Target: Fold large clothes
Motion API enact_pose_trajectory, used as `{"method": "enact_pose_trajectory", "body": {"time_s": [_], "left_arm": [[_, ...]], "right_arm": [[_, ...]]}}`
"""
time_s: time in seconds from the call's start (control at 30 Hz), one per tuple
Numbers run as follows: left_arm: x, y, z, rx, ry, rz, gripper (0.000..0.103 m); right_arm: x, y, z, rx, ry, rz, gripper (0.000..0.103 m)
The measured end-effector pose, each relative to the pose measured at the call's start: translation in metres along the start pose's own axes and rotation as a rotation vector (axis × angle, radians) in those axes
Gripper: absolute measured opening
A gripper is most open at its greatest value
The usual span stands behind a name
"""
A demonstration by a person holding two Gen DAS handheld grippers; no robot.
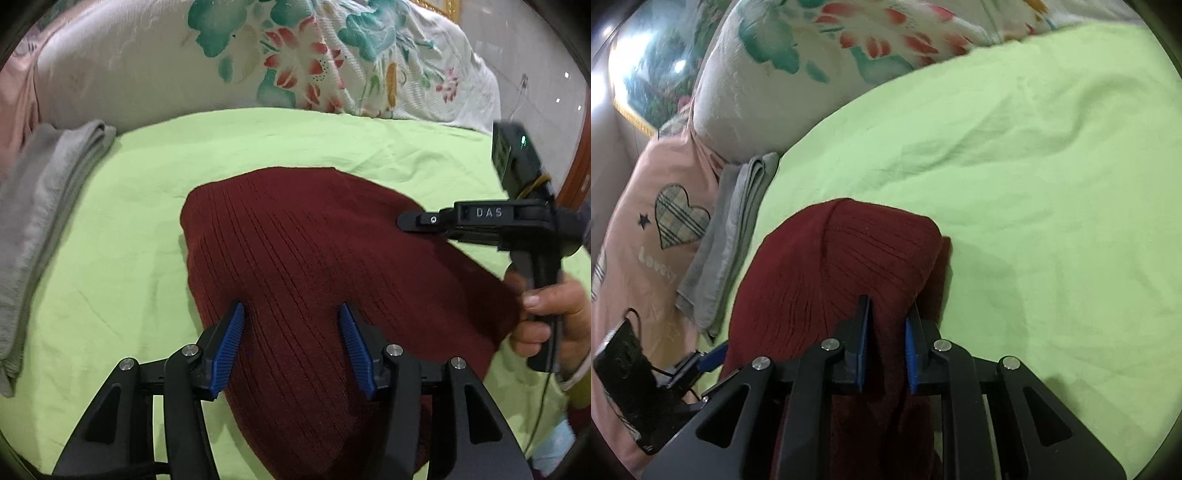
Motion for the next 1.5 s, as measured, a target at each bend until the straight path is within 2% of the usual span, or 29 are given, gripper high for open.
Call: {"method": "enact_pose_trajectory", "body": {"time_s": [0.1,0.2,0.23,0.33,0.4,0.43,0.47,0.6,0.67,0.73,0.87,0.97,1.0,1.03,1.07,1.1,1.13,1.23,1.3,1.37,1.43,1.5], "left_arm": [[0.002,-0.003,0.002,-0.018,0.042,0.013,0.058],[0.001,-0.003,0.011,-0.009,0.100,0.023,0.058],[-0.003,-0.002,0.011,-0.018,0.099,0.027,0.058],[-0.022,-0.007,-0.003,-0.108,0.005,0.029,0.058],[-0.040,-0.016,-0.013,-0.144,-0.039,0.049,0.058],[-0.051,-0.024,-0.018,-0.156,-0.049,0.063,0.058],[-0.061,-0.033,-0.021,-0.161,-0.061,0.072,0.058],[-0.082,-0.065,-0.022,-0.165,-0.077,0.079,0.064],[-0.084,-0.079,-0.017,-0.154,-0.066,0.077,0.067],[-0.082,-0.087,-0.010,-0.128,-0.060,0.071,0.072],[-0.067,-0.091,0.002,-0.071,-0.015,0.043,0.072],[-0.050,-0.088,0.008,-0.038,0.053,0.031,0.072],[-0.046,-0.087,0.008,-0.034,0.065,0.028,0.066],[-0.042,-0.085,0.008,-0.028,0.072,0.026,0.047],[-0.042,-0.084,0.011,-0.016,0.075,0.027,0.039],[-0.045,-0.083,0.015,0.000,0.106,0.042,0.035],[-0.047,-0.084,0.018,0.027,0.140,0.055,0.030],[-0.036,-0.093,0.032,0.154,0.268,0.029,0.027],[-0.028,-0.099,0.036,0.189,0.304,0.019,0.028],[-0.033,-0.100,0.034,0.184,0.271,0.014,0.031],[-0.046,-0.100,0.029,0.155,0.182,0.014,0.037],[-0.065,-0.102,0.021,0.139,0.074,0.030,0.037]], "right_arm": [[0.006,0.001,0.002,-0.035,-0.067,-0.006,0.019],[0.005,0.000,0.003,-0.021,-0.073,-0.006,0.019],[0.002,0.000,0.003,-0.003,-0.069,-0.007,0.022],[-0.026,-0.006,0.004,0.042,-0.024,0.021,0.028],[-0.053,-0.016,0.003,0.034,-0.020,0.066,0.040],[-0.065,-0.022,0.002,0.031,-0.017,0.088,0.049],[-0.074,-0.028,0.001,0.026,-0.012,0.102,0.053],[-0.096,-0.055,-0.006,0.012,0.011,0.120,0.054],[-0.093,-0.068,-0.010,0.008,0.025,0.094,0.059],[-0.085,-0.075,-0.010,0.009,0.024,0.072,0.060],[-0.061,-0.081,-0.010,0.027,0.012,0.008,0.060],[-0.044,-0.082,-0.012,0.018,-0.010,-0.029,0.063],[-0.042,-0.083,-0.013,0.016,-0.016,-0.036,0.062],[-0.039,-0.082,-0.014,0.010,-0.022,-0.044,0.045],[-0.041,-0.081,-0.015,0.006,-0.024,-0.039,0.028],[-0.044,-0.080,-0.016,0.004,-0.018,-0.029,0.025],[-0.051,-0.078,-0.016,0.001,-0.003,-0.006,0.016],[-0.053,-0.077,-0.005,-0.009,-0.041,-0.006,0.016],[-0.042,-0.082,0.001,0.006,-0.036,-0.043,0.017],[-0.039,-0.085,0.003,0.015,-0.036,-0.053,0.032],[-0.046,-0.086,0.003,0.026,-0.046,-0.041,0.047],[-0.062,-0.084,0.002,0.024,-0.039,-0.003,0.051]]}}
Point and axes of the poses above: each gripper's, at about its wrist camera, not at the fingertips, and x roughly the way its jaws point, z to its right, y to its top, the point moved 6 cm from there along x, roughly the way its jaws point, and after that the axes turned 6 degrees about -z, right-handed, at the moved point
